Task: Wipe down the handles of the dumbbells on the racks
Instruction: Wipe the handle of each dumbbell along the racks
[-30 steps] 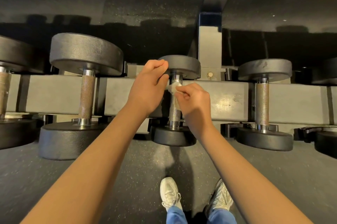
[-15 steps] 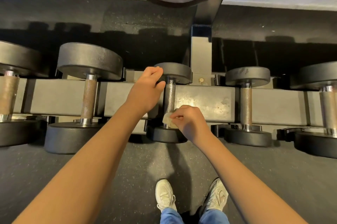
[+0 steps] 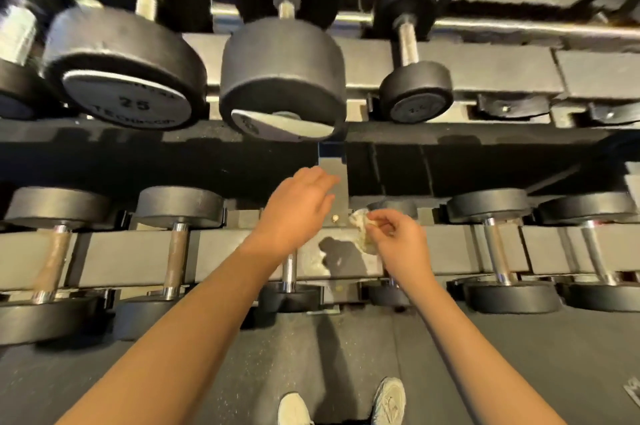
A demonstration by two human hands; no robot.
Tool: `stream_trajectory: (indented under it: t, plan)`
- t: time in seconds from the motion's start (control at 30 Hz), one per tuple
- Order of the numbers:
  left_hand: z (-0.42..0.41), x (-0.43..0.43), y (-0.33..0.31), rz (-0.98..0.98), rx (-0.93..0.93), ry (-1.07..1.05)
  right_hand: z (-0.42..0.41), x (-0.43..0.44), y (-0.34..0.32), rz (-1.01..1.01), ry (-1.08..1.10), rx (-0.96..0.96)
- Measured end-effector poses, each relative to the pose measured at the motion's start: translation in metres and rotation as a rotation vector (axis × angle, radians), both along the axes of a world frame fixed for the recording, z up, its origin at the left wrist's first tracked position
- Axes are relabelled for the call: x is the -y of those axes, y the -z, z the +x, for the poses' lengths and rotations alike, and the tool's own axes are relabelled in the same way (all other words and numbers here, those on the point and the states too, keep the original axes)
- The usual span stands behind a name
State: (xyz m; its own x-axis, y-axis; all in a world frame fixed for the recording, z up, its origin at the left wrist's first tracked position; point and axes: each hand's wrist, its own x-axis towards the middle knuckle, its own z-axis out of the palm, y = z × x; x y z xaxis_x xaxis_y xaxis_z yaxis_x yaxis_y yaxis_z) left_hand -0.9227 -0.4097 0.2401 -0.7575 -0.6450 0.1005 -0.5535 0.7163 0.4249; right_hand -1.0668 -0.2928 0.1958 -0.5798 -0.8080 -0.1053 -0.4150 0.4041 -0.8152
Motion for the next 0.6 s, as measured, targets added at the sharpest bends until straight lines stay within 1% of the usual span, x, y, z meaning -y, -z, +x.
stream_trajectory:
  t: [0.07, 0.2, 0.3, 0.37, 0.4, 0.53, 0.6]
  plan:
    - [-0.017, 0.008, -0.025, -0.15, -0.027, 0.052, -0.018, 0.005, -0.026, -0.066, 0.043, -0.008]
    - [-0.052, 0.037, -0.063, -0.373, -0.021, 0.102, -0.048, 0.026, -0.064, -0.181, 0.093, -0.032]
    - [-0.074, 0.07, -0.078, -0.466, 0.059, 0.087, -0.07, 0.048, -0.083, -0.235, 0.088, -0.047]
    - [-0.083, 0.093, -0.084, -0.472, 0.124, 0.049, -0.087, 0.066, -0.095, -0.249, 0.08, -0.06]
    - [-0.087, 0.104, -0.087, -0.462, 0.184, 0.053, -0.097, 0.074, -0.1, -0.261, 0.088, -0.066]
    - [-0.101, 0.136, -0.101, -0.495, 0.518, 0.132, -0.132, 0.105, -0.116, -0.287, 0.099, -0.052]
    - [-0.11, 0.145, -0.108, -0.487, 0.607, 0.142, -0.15, 0.12, -0.122, -0.274, 0.091, -0.059]
